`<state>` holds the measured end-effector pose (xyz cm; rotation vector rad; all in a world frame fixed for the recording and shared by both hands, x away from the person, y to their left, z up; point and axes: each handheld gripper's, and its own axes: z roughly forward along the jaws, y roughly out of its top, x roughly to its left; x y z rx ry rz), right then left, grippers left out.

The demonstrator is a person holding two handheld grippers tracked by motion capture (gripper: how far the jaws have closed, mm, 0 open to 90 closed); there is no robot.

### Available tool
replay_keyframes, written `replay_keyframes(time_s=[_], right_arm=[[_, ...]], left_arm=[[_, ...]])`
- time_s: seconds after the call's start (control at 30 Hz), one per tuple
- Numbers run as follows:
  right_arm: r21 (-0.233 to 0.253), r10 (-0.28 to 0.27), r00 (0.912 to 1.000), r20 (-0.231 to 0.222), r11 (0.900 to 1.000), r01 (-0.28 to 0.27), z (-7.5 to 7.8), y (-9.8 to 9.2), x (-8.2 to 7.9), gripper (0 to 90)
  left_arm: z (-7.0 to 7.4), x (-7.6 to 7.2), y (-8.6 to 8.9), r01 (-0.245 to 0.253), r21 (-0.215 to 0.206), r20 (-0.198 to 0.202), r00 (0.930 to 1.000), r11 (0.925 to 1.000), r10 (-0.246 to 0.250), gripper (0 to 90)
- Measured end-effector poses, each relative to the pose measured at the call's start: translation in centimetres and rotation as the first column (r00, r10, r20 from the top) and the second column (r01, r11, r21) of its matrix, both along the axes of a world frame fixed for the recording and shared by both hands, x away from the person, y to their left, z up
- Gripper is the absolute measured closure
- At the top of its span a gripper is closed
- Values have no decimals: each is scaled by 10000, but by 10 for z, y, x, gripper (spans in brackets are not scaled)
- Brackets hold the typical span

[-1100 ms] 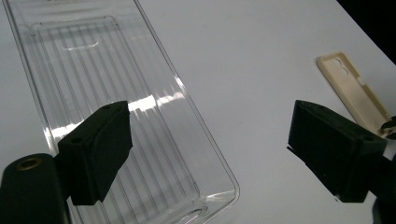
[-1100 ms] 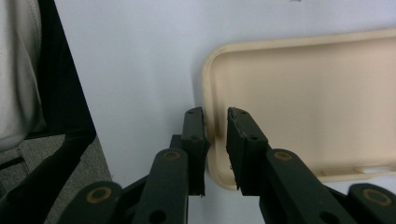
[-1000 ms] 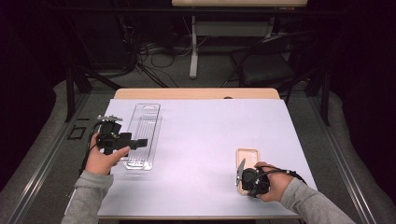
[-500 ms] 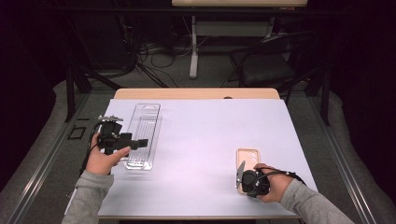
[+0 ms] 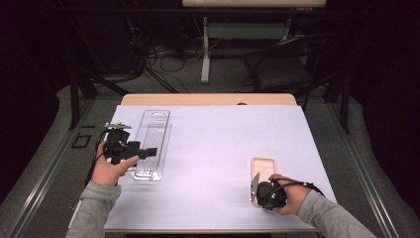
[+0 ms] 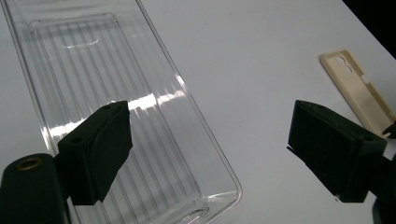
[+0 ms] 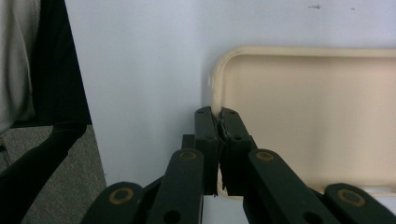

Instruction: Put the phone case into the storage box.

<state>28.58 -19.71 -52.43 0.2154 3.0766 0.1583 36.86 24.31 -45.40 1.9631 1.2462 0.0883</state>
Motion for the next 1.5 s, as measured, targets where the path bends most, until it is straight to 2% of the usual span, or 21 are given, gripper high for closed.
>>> replay_keyframes(time_s=[0.17, 0.4, 0.67, 0.97, 1.33, 1.5], right_arm=[[-12, 71, 9999, 93, 10000, -71, 1, 0, -1, 877], [253, 100, 9985, 530, 9996, -114, 7, 0, 0, 877], [513, 113, 9927, 1197, 9985, -175, 14, 4, 3, 879], [722, 104, 9862, 1654, 9971, -226, 23, 7, 3, 880], [1357, 115, 9684, 2493, 9896, -467, 37, 19, 6, 880], [1489, 319, 9546, 2961, 9857, -791, 42, 31, 9, 880]], left_arm=[[0, 0, 0, 8, 0, 16, 10000, 10000, -8, 136], [0, 0, 0, 28, 18, 26, 10000, 10000, -28, 136], [0, 0, 0, 51, -3, -7, 10000, 10000, -51, 137], [0, 0, 0, -1, -40, 60, 10000, 10000, 2, 141], [-1, 1, -1, 31, -6, 55, 10000, 10000, -31, 147], [-1, 1, -1, 26, -29, 95, 10000, 10000, -26, 149]])
